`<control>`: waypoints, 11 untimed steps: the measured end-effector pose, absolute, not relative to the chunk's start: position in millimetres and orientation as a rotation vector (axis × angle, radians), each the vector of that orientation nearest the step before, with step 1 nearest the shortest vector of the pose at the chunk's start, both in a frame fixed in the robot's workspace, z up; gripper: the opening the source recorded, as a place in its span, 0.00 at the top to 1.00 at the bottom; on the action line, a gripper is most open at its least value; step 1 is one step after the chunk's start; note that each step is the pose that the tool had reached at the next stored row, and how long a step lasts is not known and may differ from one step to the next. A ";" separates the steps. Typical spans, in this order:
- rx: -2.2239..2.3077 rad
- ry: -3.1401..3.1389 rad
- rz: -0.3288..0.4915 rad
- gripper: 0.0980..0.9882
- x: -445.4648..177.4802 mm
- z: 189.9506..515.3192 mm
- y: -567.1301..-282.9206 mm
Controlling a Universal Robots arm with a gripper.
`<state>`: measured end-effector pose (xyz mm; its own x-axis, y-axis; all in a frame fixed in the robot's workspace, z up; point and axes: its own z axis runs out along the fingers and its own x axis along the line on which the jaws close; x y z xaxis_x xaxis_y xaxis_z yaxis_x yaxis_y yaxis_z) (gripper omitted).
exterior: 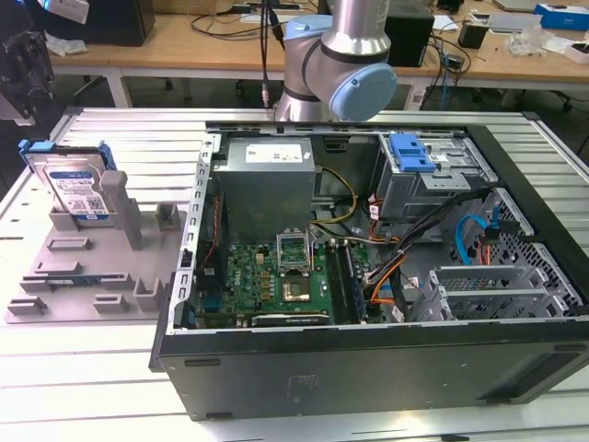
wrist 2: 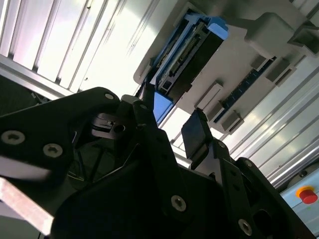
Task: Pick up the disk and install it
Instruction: 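Pick up the disk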
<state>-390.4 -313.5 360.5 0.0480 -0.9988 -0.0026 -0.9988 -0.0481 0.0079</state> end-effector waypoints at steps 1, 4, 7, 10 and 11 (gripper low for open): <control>2.271 -2.165 -0.012 0.55 -390.4 360.5 -313.5; 2.272 -2.165 -0.012 0.55 -390.6 359.9 -313.6; 2.270 -2.166 -0.011 0.55 -392.0 358.7 -313.6; 2.262 -2.174 -0.012 0.55 -394.3 357.0 -313.7; 2.260 -2.176 -0.012 0.55 -394.7 356.1 -313.7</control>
<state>-394.7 -313.7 356.1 0.0377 -0.9993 -0.0026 -0.9993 -0.0377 0.0079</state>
